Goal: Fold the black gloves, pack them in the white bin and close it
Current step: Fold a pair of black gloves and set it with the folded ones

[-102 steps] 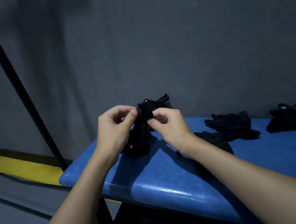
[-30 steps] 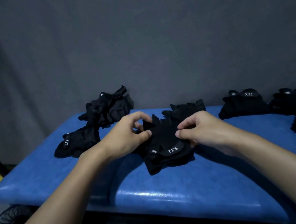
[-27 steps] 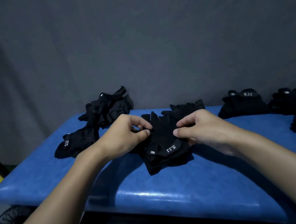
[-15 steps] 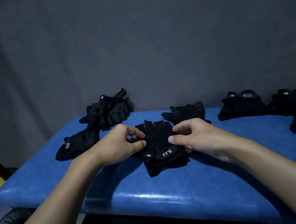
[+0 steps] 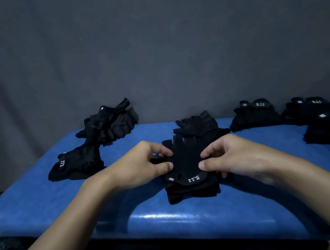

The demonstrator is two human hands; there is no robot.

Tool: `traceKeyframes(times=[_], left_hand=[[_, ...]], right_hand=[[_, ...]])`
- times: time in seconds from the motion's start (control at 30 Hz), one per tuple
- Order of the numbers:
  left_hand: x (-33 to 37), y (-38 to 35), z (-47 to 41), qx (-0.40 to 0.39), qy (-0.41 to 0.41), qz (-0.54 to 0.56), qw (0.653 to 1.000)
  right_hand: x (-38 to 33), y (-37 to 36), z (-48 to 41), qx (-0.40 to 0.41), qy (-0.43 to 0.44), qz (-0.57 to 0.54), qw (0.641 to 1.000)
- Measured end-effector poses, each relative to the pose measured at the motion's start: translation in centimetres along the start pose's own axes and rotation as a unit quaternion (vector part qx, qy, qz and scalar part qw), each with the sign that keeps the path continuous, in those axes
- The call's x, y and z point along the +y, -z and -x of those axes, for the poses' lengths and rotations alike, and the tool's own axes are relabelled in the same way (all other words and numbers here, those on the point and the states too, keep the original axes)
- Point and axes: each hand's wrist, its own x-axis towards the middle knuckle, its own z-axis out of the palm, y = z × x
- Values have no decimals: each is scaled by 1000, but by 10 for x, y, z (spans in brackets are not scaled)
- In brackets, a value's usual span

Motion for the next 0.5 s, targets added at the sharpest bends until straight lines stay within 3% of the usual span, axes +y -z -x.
traceKeyframes(times=[0.27, 0.5], left_hand=[[28, -30, -10, -25, -56, -9, 998], [37, -31, -15, -13, -48, -14, 999]], right_hand=[[22, 33, 26, 11, -44, 11, 999], [31, 39, 28, 62, -31, 2, 998]])
